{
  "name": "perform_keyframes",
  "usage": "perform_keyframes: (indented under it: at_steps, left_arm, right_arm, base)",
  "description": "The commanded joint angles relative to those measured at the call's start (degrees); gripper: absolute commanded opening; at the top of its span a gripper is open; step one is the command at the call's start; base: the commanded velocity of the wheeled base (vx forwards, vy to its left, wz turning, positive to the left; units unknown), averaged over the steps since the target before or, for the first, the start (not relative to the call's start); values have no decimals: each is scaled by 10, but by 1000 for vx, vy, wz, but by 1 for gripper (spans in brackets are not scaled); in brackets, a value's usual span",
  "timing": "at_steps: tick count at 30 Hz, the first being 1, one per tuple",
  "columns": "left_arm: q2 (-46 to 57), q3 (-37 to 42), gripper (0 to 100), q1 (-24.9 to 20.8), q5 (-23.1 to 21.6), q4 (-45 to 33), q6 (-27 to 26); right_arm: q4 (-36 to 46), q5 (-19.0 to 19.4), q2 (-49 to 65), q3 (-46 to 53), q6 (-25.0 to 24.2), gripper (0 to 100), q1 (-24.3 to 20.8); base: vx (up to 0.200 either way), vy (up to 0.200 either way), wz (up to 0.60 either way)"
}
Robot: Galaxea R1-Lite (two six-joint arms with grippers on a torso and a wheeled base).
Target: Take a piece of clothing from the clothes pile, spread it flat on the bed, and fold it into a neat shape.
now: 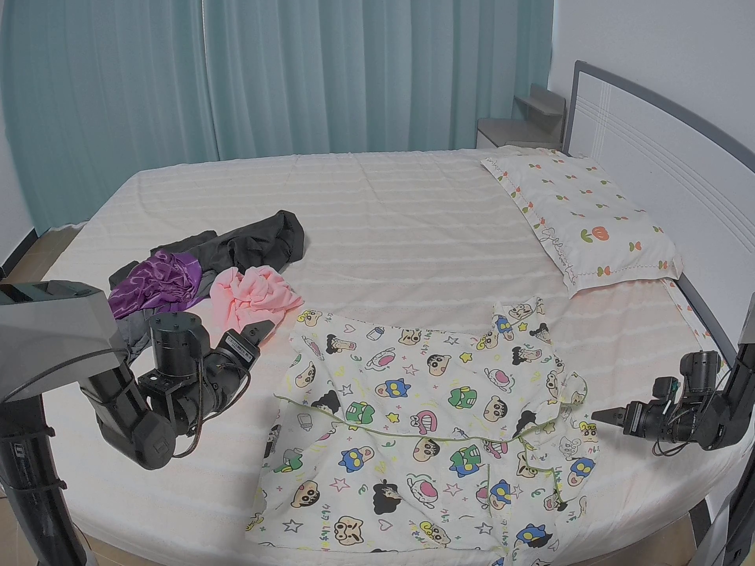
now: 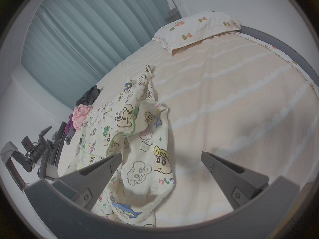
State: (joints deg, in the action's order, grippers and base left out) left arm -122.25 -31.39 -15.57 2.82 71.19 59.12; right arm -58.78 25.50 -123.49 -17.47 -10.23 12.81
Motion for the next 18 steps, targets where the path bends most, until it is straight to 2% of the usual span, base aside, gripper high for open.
perform_keyframes:
  at_steps: [1, 9, 16, 17, 18]
  left_arm:
    - [4, 9, 100, -2, 0, 2, 2]
    - [-6, 9, 100, -2, 0, 3, 3]
    - [-6, 8, 100, -1, 0, 3, 3]
    - [-6, 8, 100, -1, 0, 3, 3]
    - [-6, 8, 100, -1, 0, 3, 3]
  right_arm:
    - [0, -1, -17, -9, 0, 100, -12]
    - [2, -34, -77, -88, -3, 100, -53]
    - [10, -38, -100, -114, -3, 100, -67]
    - [11, -38, -102, -115, -3, 0, -67]
    - [16, -40, -109, -121, -3, 0, -69]
  base:
    - [0, 0, 0]
    - [0, 0, 0]
    - [0, 0, 0]
    - [0, 0, 0]
    - [0, 0, 0]
